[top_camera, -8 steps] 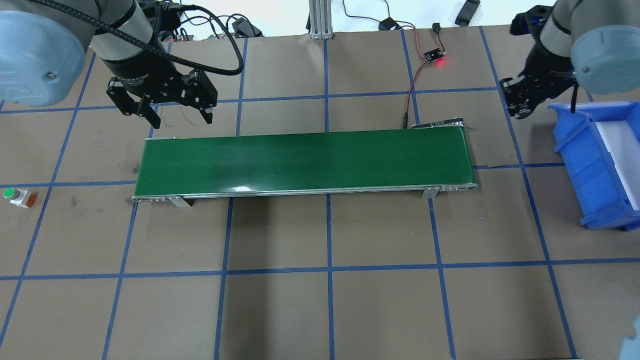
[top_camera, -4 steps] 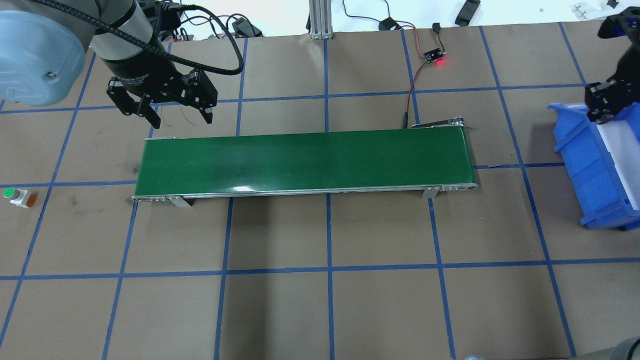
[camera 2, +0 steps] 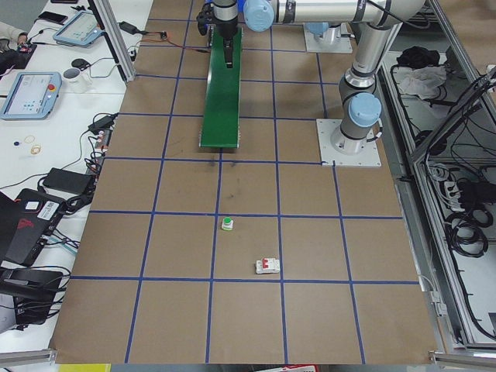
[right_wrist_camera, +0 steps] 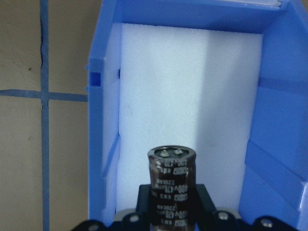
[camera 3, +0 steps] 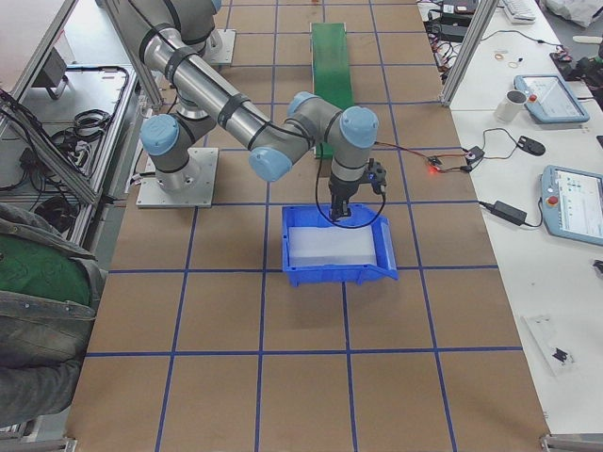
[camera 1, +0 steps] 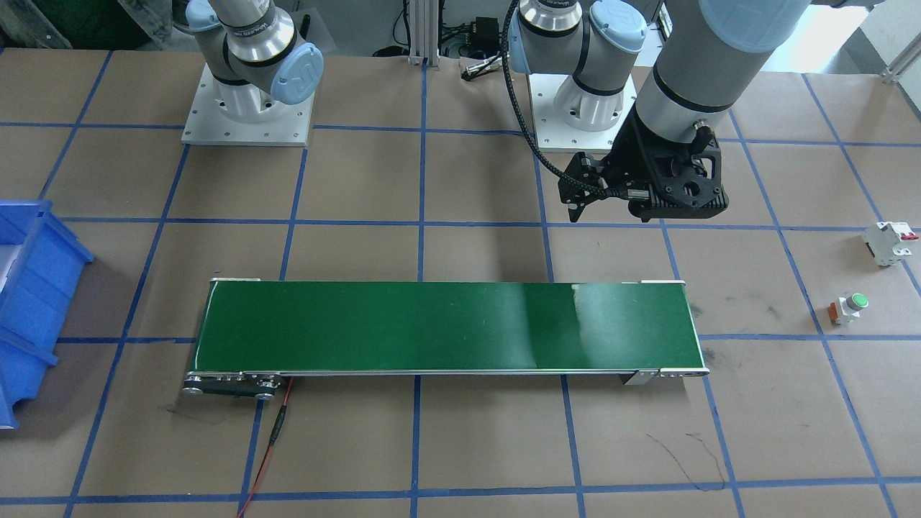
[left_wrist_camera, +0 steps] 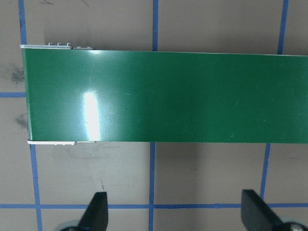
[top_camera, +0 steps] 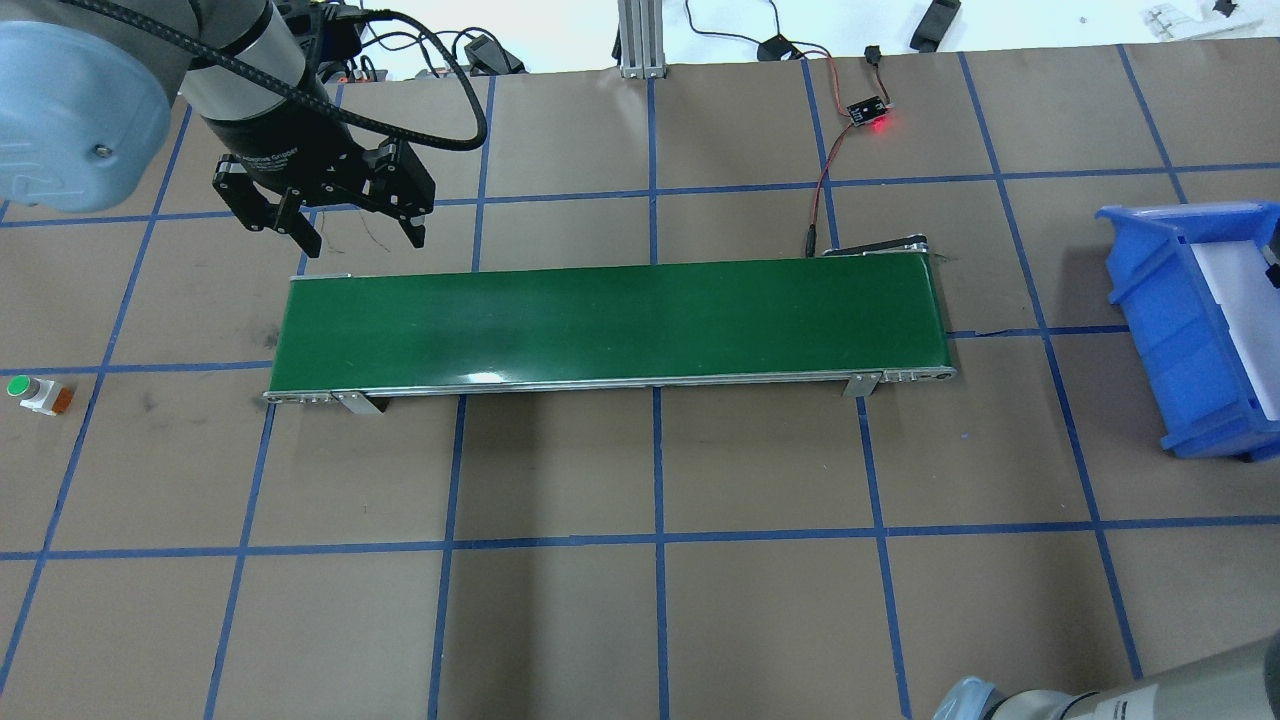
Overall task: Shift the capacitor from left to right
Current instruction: 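Lower the capacitor into the blue bin and open the right gripper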
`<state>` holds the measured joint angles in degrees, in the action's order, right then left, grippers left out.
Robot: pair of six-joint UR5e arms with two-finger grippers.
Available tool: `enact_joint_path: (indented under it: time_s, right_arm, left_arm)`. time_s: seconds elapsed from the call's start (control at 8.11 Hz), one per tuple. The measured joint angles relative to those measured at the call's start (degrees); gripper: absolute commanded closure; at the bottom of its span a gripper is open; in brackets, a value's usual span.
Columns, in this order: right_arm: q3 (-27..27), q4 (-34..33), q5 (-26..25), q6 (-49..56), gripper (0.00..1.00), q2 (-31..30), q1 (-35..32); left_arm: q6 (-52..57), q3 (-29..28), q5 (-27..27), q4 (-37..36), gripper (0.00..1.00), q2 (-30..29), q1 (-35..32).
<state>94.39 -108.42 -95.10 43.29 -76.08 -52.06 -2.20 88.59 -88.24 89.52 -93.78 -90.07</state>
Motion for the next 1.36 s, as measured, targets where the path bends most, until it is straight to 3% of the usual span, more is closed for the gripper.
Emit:
enact_joint_path:
  time_s: [0.74,0.99,1.36]
  right_arm:
    - [1.0,-5.4,2.7,3.3,1.0,10.4,3.6]
    - [1.3,-5.5,3.7,3.3,0.51,11.2,3.6]
    - [1.4,-9.7,6.2,3.3,0.22,11.2,3.9]
  left_arm:
    - [0.0,0.0,0.0,0.0,0.03,0.0,0.0]
    - [0.0,0.0,0.0,0.1,0.03,0.0,0.0]
    - [0.0,0.0,0.0,0.1,0.03,0.1,0.0]
